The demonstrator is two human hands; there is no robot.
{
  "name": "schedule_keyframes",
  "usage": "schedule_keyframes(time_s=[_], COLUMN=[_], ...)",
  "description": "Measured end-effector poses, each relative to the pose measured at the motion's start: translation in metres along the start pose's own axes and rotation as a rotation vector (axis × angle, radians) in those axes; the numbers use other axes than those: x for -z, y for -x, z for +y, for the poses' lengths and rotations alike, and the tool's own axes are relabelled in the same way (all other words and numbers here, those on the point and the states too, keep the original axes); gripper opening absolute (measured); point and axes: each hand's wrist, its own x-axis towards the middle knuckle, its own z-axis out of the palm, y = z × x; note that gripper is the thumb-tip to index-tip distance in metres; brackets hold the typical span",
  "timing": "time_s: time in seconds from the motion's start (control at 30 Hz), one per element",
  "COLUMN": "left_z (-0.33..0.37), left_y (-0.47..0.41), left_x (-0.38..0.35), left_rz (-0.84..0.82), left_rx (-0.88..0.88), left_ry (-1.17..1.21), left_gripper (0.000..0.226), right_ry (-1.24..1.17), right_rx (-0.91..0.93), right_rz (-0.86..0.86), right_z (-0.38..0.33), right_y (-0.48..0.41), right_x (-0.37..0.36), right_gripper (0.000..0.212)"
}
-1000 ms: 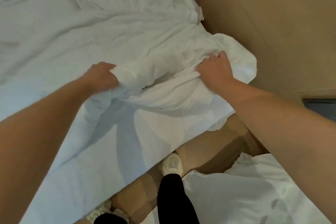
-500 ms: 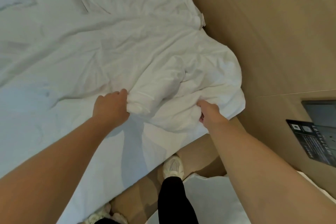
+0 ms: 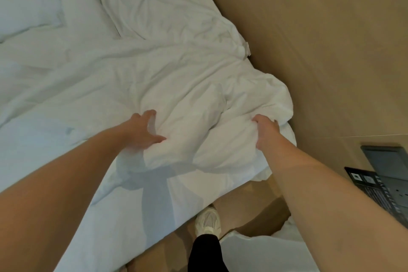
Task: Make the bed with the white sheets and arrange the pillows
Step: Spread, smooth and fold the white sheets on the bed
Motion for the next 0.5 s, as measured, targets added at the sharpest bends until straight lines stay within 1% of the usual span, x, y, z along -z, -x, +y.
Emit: schedule_keyframes(time_s=[0.03,0.1,0.13,0.17,0.2,0.23,0.27,0.3,0.33,0.37,0.4,0.43,0.47,0.5], left_z=[-0.002,-0.005,-0.006,-0.004,-0.001,0.005,0.013,0.024,0.035,0.044,0.050,0.051,0.048,0.044], left_y=[-0.002,0.000,0.002,0.006,0.010,0.013,0.014,0.018,0.022,0.027,0.030,0.032,0.032,0.031], left_x=[-0.013,-0.032,-0.036,-0.035,-0.031,-0.029,-0.029,-0.030,-0.034,-0.043,-0.053,-0.062,-0.066,-0.063], left_rz=[-0.065,-0.193,-0.222,-0.200,-0.122,-0.013,0.085,0.127,0.109,0.053,0.010,0.011,0.075,0.177], left_rx=[-0.011,-0.025,-0.023,-0.015,-0.015,-0.042,-0.097,-0.160,-0.216,-0.244,-0.246,-0.224,-0.187,-0.144], left_ry=[-0.052,-0.203,-0.252,-0.260,-0.251,-0.237,-0.207,-0.157,-0.109,-0.113,-0.176,-0.265,-0.343,-0.369], left_gripper=[0.092,0.086,0.084,0.080,0.076,0.074,0.077,0.085,0.097,0.106,0.109,0.100,0.081,0.060], right_ry=[0.156,0.616,0.775,0.900,0.873,0.744,0.535,0.390,0.317,0.309,0.327,0.380,0.445,0.512], right_rx=[0.067,0.167,0.169,0.183,0.168,0.119,0.024,-0.039,-0.069,-0.061,-0.029,0.034,0.130,0.254], right_rz=[-0.045,-0.194,-0.234,-0.268,-0.308,-0.348,-0.361,-0.397,-0.458,-0.500,-0.509,-0.479,-0.426,-0.368], right_z=[0.005,0.018,0.023,0.025,0.023,0.019,0.017,0.016,0.018,0.023,0.028,0.032,0.032,0.027], right_y=[-0.001,0.007,0.005,0.003,0.003,0.003,-0.001,-0.005,-0.006,-0.005,-0.004,0.000,0.003,0.007], right_x=[-0.002,-0.001,0.003,0.009,0.017,0.025,0.031,0.033,0.029,0.023,0.015,0.006,-0.002,-0.008], right_gripper=[0.062,0.051,0.045,0.045,0.053,0.069,0.084,0.092,0.094,0.095,0.095,0.093,0.088,0.080])
